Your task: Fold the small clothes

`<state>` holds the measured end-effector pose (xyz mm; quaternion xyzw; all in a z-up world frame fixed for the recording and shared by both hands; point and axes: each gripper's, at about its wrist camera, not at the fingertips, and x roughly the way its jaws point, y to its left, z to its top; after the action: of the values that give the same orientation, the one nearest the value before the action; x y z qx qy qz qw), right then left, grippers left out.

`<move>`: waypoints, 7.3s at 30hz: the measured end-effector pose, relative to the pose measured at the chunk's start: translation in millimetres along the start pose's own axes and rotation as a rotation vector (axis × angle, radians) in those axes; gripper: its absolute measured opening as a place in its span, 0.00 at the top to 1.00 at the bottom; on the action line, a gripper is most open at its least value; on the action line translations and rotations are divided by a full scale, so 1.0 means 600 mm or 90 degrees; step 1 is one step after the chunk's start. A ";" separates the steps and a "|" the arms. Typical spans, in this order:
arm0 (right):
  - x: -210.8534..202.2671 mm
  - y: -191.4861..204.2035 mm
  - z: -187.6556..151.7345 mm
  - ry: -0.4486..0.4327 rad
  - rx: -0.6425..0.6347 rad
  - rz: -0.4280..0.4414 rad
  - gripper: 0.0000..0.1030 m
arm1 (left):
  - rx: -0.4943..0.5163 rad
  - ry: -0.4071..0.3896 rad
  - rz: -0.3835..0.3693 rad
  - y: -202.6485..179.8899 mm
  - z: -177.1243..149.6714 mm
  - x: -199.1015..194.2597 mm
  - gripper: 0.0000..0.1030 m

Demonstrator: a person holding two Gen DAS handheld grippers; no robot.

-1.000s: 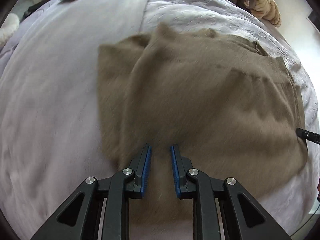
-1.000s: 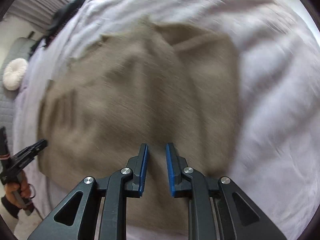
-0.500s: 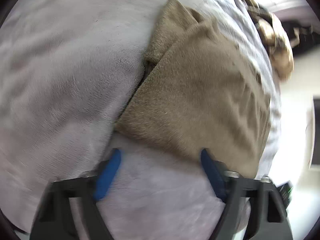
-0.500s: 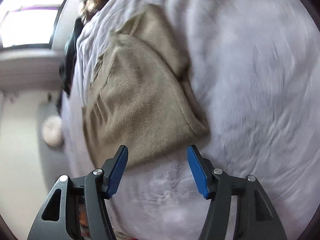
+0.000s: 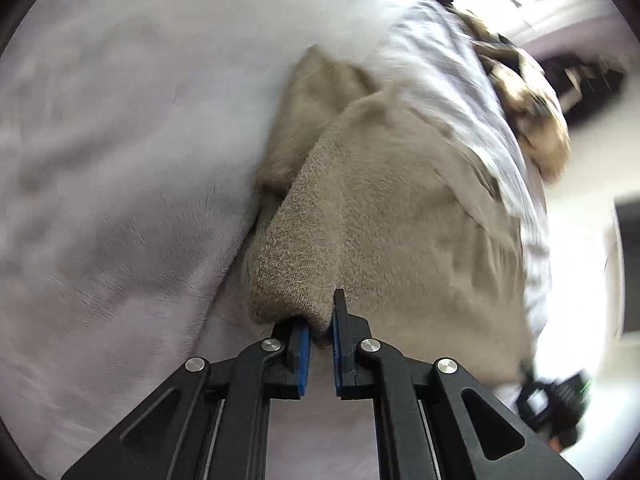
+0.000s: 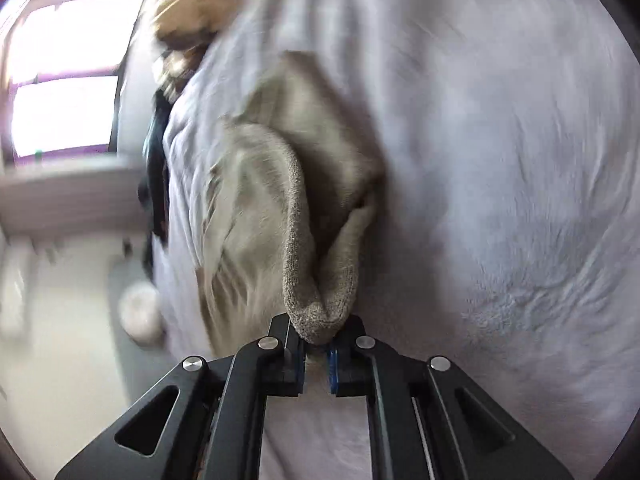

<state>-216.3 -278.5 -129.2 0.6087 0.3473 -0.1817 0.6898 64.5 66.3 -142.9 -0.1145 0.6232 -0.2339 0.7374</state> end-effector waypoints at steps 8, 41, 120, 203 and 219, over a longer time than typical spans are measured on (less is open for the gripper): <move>0.035 -0.046 -0.012 0.063 -0.044 -0.138 0.88 | 0.014 0.041 0.133 0.049 -0.029 0.020 0.89; -0.014 0.070 -0.073 0.083 -0.147 -0.224 0.83 | 0.206 0.080 0.228 -0.061 -0.011 0.004 0.89; 0.156 0.122 -0.216 0.222 -0.037 -0.045 0.00 | 0.186 0.080 0.173 -0.057 -0.027 -0.018 0.02; 0.105 -0.008 0.083 0.083 -0.001 0.142 0.88 | 0.570 0.105 0.071 -0.671 -0.056 0.248 0.73; 0.068 -0.111 0.063 0.033 0.160 0.291 0.81 | 0.545 -0.037 0.008 -0.660 -0.013 0.134 0.29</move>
<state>-223.0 -320.5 -204.5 0.7565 0.1934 -0.0472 0.6230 -13.9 -314.5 -31.5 0.1992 0.4494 -0.4635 0.7372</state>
